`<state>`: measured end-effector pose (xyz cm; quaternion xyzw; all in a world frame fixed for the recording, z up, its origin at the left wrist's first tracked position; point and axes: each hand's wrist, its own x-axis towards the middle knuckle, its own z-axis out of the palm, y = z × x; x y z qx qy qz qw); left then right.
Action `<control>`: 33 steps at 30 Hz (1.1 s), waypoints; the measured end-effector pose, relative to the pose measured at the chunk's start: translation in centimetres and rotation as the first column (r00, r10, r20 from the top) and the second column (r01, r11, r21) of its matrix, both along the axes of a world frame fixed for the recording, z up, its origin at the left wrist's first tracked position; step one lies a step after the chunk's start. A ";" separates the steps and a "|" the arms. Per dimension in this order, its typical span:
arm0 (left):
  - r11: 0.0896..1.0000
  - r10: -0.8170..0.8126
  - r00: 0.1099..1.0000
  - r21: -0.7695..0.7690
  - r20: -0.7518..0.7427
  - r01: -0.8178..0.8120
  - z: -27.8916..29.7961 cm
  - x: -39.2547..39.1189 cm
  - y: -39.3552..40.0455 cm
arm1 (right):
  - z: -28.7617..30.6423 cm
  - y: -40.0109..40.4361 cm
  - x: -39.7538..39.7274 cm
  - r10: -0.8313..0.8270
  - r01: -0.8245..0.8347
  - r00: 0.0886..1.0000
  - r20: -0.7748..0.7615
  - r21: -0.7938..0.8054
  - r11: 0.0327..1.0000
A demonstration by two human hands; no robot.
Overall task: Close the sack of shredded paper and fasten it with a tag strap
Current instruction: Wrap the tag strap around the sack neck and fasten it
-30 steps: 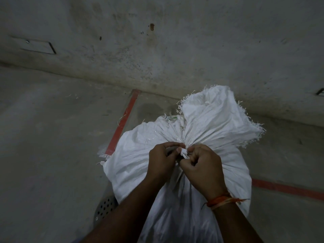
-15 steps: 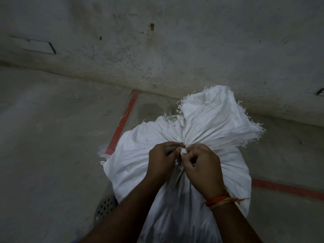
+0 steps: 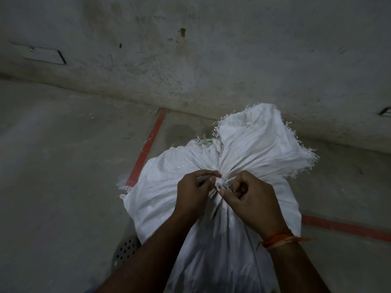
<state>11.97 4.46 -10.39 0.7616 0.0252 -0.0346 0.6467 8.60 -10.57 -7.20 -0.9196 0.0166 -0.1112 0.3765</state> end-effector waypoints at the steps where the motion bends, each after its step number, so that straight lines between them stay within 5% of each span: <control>1: 1.000 -0.004 1.000 -0.008 -0.002 0.004 0.0 -0.1 -0.1 | -0.1 0.2 -0.1 0.015 -0.015 1.000 -0.005 0.004 1.000; 24: 0.998 -0.020 0.999 -0.066 -0.027 0.018 -0.6 0.1 0.1 | -2.3 2.5 0.4 -0.022 0.025 1.000 -0.016 0.194 0.981; 33: 0.998 -0.015 1.000 -0.061 -0.005 0.014 -0.8 0.0 0.0 | -2.2 0.3 1.0 0.276 -0.155 0.939 -0.206 0.462 0.873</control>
